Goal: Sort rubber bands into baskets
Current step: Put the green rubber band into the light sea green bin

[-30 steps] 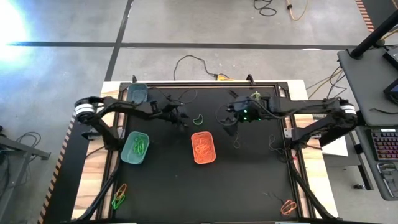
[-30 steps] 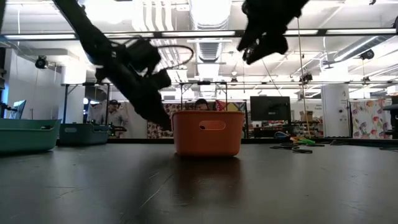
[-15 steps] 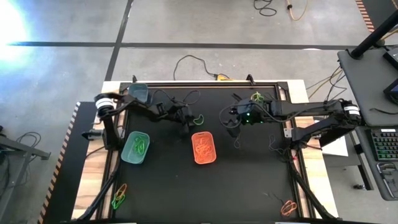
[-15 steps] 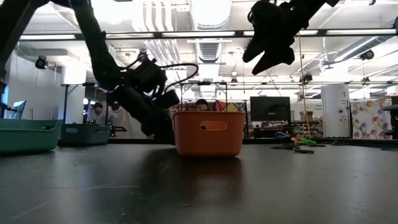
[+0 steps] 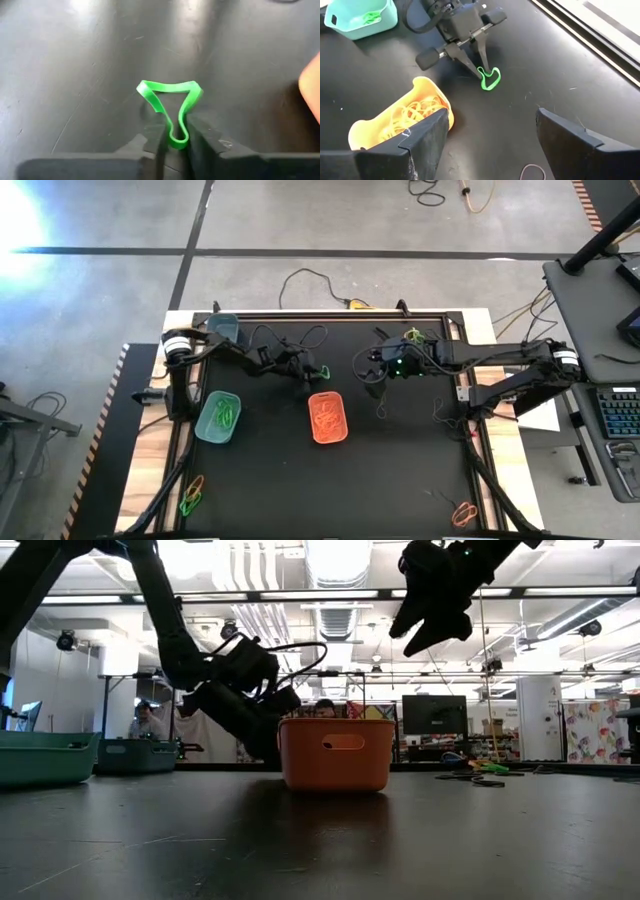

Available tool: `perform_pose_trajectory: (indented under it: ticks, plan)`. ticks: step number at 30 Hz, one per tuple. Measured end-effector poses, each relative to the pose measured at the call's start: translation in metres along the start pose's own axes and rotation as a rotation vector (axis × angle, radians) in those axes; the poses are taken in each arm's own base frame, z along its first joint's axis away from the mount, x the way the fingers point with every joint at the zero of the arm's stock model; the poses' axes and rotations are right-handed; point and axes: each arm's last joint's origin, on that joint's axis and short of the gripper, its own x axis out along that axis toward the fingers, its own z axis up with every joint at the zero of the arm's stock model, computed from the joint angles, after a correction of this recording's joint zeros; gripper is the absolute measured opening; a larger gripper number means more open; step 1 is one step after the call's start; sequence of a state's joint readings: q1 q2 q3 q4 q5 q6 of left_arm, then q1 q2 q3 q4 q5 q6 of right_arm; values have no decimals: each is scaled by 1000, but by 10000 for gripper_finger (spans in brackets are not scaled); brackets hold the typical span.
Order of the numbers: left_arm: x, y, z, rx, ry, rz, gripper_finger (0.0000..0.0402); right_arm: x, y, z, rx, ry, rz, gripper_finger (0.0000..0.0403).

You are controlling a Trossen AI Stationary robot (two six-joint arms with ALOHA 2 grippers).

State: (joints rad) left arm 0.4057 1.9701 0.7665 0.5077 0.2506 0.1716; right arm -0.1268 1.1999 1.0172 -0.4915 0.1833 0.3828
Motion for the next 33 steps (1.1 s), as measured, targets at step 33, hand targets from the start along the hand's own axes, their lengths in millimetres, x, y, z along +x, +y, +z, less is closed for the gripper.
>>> perform_pose_trajectory:
  ticks: [33]
  plan:
    - [-234,-144,11,-735,768,266,0,-23,59,-15,37,31,219,249]
